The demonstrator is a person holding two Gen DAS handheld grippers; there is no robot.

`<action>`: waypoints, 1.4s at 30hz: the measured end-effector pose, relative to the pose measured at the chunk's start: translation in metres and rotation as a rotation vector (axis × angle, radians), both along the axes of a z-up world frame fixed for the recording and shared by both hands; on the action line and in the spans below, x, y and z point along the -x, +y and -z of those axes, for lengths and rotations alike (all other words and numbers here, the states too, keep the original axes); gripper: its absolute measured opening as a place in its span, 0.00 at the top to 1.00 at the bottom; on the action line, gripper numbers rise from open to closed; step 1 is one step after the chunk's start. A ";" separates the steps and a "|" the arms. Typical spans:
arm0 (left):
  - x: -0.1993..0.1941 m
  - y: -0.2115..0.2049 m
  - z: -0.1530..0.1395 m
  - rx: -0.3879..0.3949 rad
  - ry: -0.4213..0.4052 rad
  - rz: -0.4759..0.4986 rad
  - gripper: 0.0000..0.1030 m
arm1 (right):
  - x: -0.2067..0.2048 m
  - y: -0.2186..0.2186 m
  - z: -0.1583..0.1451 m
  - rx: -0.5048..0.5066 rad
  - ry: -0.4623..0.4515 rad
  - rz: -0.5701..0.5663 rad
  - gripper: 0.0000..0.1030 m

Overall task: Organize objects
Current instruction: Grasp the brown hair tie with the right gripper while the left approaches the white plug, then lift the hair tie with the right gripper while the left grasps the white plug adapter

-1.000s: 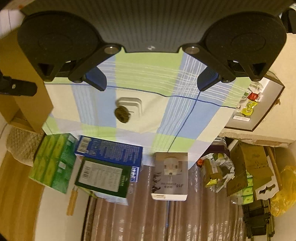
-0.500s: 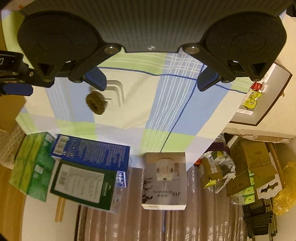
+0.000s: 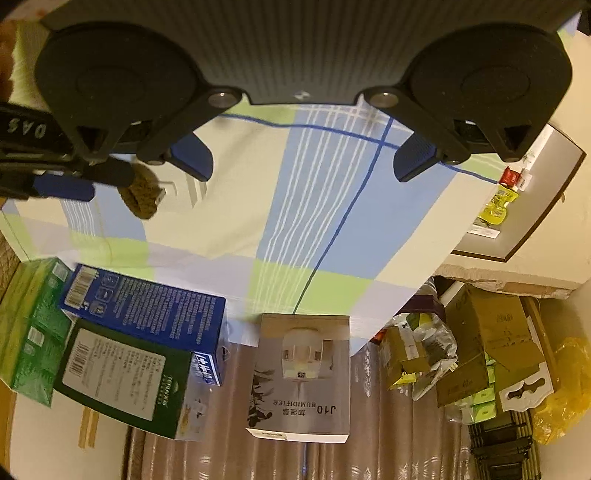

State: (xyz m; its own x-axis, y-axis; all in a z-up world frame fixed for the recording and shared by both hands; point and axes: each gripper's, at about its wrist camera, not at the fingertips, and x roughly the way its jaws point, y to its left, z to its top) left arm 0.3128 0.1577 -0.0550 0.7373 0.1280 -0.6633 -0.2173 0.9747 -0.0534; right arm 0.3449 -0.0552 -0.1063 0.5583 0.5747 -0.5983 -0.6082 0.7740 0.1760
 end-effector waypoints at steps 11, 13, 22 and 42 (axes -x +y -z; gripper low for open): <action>0.000 0.005 0.011 0.043 0.004 -0.023 0.01 | -0.015 0.010 0.016 -0.009 0.017 -0.004 0.68; 0.000 0.004 0.012 0.046 0.007 -0.018 0.01 | -0.013 0.010 0.015 -0.010 0.013 -0.009 0.75; -0.004 -0.010 0.017 0.058 0.003 0.057 0.01 | -0.011 -0.009 0.001 -0.049 -0.008 0.045 0.86; -0.057 -0.082 0.027 0.122 -0.021 0.215 0.16 | -0.036 -0.091 0.004 0.046 0.059 0.329 0.86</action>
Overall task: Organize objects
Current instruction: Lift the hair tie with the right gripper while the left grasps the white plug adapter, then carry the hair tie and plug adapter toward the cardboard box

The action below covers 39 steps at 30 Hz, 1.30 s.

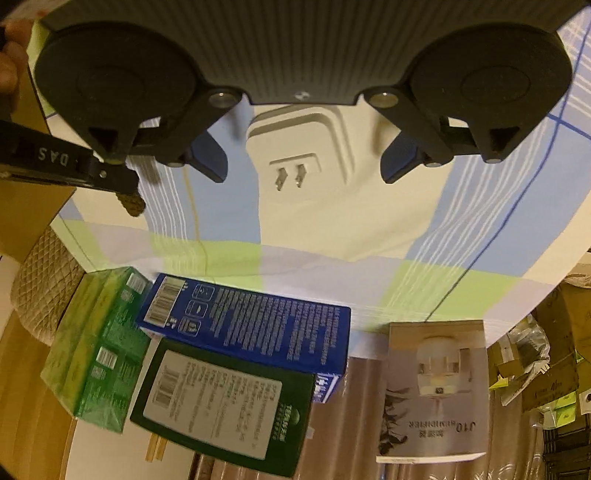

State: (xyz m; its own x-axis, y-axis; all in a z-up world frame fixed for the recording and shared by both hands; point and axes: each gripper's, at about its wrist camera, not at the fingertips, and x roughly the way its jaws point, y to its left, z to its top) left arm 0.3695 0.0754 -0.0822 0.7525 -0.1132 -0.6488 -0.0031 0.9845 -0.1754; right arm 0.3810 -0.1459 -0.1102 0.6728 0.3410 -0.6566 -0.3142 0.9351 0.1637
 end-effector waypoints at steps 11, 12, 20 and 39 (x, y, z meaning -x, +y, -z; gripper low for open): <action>-0.015 -0.014 0.019 -0.076 0.039 -0.031 0.36 | 0.004 -0.002 0.005 0.048 0.003 -0.004 0.86; -0.015 -0.014 0.019 -0.077 0.038 -0.030 0.36 | 0.004 -0.001 0.005 0.050 0.004 -0.006 0.86; 0.002 -0.003 0.015 -0.069 0.062 -0.028 0.37 | 0.016 0.000 0.000 0.048 0.010 -0.020 0.86; 0.122 -0.042 0.003 -0.161 0.143 0.183 0.37 | 0.079 -0.024 -0.026 -0.001 0.087 -0.012 0.86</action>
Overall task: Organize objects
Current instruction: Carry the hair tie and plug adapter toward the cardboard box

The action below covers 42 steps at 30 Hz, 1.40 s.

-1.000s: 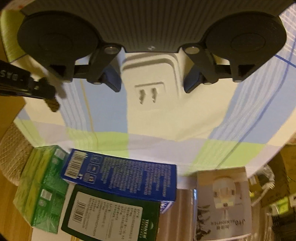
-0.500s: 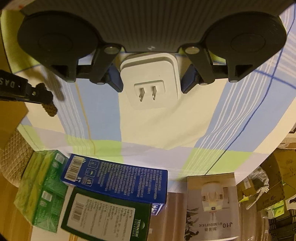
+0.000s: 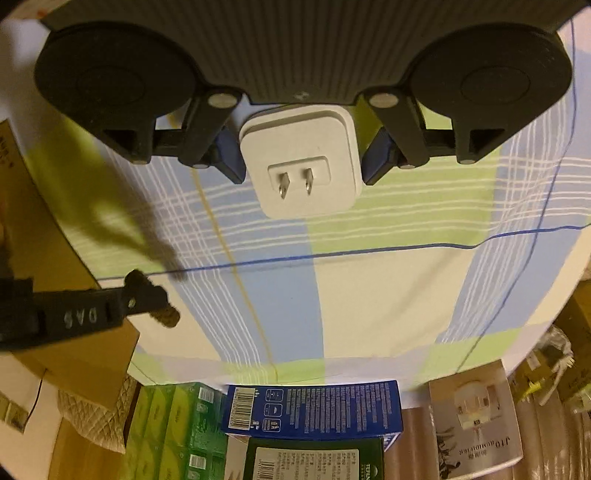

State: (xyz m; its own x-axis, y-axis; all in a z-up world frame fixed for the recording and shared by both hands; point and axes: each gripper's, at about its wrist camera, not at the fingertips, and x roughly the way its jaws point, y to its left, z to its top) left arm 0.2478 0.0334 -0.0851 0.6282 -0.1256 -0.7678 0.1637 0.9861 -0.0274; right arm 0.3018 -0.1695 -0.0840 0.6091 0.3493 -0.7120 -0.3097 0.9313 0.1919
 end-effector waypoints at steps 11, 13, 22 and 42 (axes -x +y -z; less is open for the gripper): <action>0.002 0.000 0.004 0.013 0.018 -0.098 0.27 | 0.015 -0.015 -0.004 -0.013 0.005 0.023 0.86; 0.000 0.003 0.004 0.036 0.034 -0.116 0.38 | 0.015 -0.016 -0.004 -0.016 0.005 0.027 0.86; 0.006 -0.004 -0.009 0.000 0.037 -0.110 0.40 | 0.032 -0.023 -0.019 -0.020 -0.020 0.023 0.86; 0.106 -0.062 -0.144 0.049 -0.112 -0.089 0.40 | 0.158 -0.071 -0.141 -0.067 -0.133 0.003 0.86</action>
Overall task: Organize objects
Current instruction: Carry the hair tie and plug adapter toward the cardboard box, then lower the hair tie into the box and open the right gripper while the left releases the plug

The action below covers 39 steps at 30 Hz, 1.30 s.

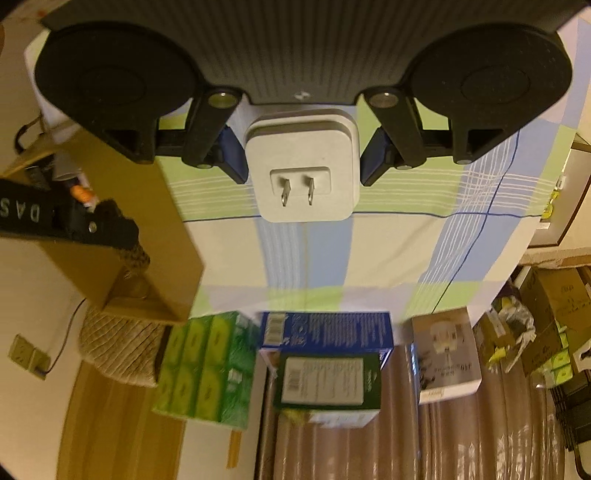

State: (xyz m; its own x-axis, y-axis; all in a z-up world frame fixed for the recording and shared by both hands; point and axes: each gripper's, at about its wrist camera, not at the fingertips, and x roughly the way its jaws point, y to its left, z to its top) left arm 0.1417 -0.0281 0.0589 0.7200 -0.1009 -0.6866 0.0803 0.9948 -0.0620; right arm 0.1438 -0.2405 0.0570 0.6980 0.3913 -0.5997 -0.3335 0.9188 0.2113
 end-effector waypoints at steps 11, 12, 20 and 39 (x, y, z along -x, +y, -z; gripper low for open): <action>0.055 -0.064 -0.045 0.041 -0.064 0.123 0.40 | 0.076 -0.083 -0.026 0.056 -0.055 0.104 0.86; 0.057 -0.073 -0.046 0.045 -0.065 0.144 0.40 | 0.080 -0.092 -0.025 0.058 -0.053 0.122 0.86; 0.057 -0.152 -0.054 0.071 -0.067 0.291 0.40 | 0.086 -0.168 -0.026 0.056 -0.035 0.266 0.86; 0.020 -0.221 -0.044 0.049 -0.033 0.382 0.40 | 0.053 -0.217 -0.020 0.019 -0.013 0.301 0.86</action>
State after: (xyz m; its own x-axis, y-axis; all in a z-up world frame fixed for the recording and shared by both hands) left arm 0.1214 -0.2494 0.1028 0.6462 -0.3978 -0.6513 0.4470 0.8890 -0.0995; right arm 0.0904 -0.4576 0.0768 0.7888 0.1544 -0.5949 -0.0479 0.9804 0.1909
